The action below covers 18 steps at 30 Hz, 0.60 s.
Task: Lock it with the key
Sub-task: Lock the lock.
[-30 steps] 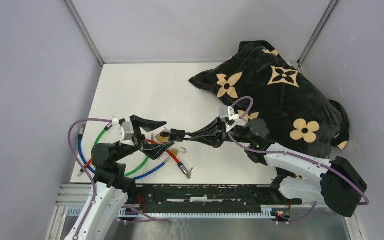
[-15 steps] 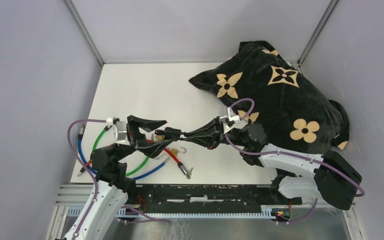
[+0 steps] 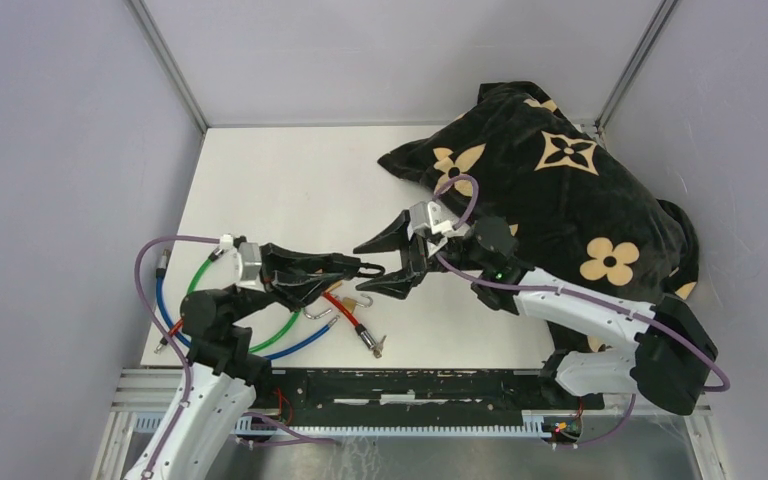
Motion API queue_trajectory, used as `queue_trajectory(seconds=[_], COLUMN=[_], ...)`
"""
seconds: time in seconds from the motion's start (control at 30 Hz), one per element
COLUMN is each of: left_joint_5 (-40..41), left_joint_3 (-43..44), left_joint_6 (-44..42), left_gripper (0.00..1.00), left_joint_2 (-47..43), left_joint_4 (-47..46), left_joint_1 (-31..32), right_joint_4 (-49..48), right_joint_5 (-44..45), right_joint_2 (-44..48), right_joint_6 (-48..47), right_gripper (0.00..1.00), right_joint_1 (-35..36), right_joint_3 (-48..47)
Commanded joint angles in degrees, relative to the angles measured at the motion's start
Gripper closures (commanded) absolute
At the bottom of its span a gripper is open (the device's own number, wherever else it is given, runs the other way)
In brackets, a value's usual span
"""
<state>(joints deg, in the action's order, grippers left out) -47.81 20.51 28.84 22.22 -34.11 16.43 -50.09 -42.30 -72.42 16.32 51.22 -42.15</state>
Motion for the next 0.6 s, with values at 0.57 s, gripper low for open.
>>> queue_trajectory(seconds=[0.57], left_joint_5=[-4.25], left_joint_3=[17.18], left_joint_6=[-45.98], left_gripper=[0.98], left_joint_2=[7.49], left_joint_4=[49.16], left_joint_1=[0.34], right_joint_4=[65.33], right_joint_5=[3.01], right_joint_2=[-10.87], right_joint_6=[-44.42], right_gripper=[0.39], right_joint_1=[4.85], right_joint_3=[-28.26])
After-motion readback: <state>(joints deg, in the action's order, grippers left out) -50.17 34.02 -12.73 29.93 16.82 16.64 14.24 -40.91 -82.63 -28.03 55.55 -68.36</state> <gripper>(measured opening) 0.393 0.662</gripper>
